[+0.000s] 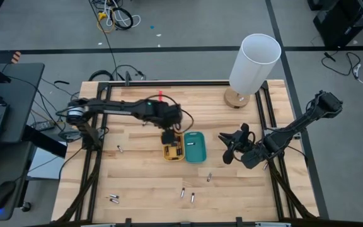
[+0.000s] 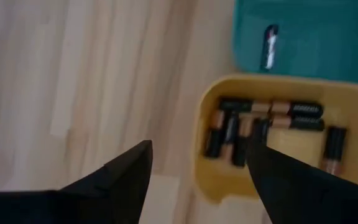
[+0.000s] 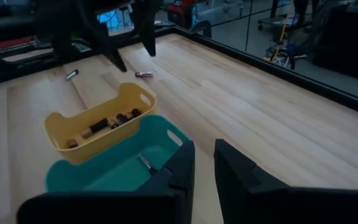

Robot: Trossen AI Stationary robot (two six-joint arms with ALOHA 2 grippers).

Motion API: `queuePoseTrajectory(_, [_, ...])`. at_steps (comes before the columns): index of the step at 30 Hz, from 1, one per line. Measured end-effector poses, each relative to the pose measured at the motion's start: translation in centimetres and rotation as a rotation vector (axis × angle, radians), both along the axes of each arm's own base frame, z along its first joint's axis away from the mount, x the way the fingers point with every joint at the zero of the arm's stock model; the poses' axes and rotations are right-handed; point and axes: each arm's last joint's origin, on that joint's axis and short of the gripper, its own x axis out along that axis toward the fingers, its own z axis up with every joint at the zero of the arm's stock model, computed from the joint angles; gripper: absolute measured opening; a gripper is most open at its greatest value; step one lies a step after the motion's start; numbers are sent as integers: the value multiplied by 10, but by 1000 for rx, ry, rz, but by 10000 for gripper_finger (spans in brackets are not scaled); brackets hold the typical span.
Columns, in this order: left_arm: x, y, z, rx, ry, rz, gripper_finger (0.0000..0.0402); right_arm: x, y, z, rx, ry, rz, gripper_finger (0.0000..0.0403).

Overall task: Sort batteries
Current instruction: Put the silver battery into the green bin

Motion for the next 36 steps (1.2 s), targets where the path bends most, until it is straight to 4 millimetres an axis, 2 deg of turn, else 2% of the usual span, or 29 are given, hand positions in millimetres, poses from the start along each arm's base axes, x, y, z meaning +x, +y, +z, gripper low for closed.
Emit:
queuePoseTrajectory(3, [-28, 11, -9, 4, -2, 62, 278, 0, 0, 0, -10, 7, 3, 48])
queuePoseTrajectory(8, [-72, 36, -30, 6, -40, 265, 278, 0, 0, 0, -5, 5, 1, 46])
queuePoseTrajectory(11, [-95, 52, -49, -12, 11, 456, 278, 0, 0, 0, -4, 4, 1, 46])
queuePoseTrajectory(14, [-111, 64, -67, -31, 72, 559, 279, 1, -1, 0, -4, 2, -5, 46])
queuePoseTrajectory(18, [-120, 72, -82, -60, 91, 569, 279, 2, -4, 0, -5, 1, -18, 46])
queuePoseTrajectory(23, [-118, 73, -84, -128, 49, 525, 279, 3, -7, 0, -17, 14, -26, 46])
queuePoseTrajectory(30, [-118, 73, -85, -131, 46, 506, 276, 5, -11, 0, -32, 28, -39, 46])
queuePoseTrajectory(36, [-121, 72, -106, -150, 109, 524, 246, 5, -12, 0, -33, 35, -33, 44])
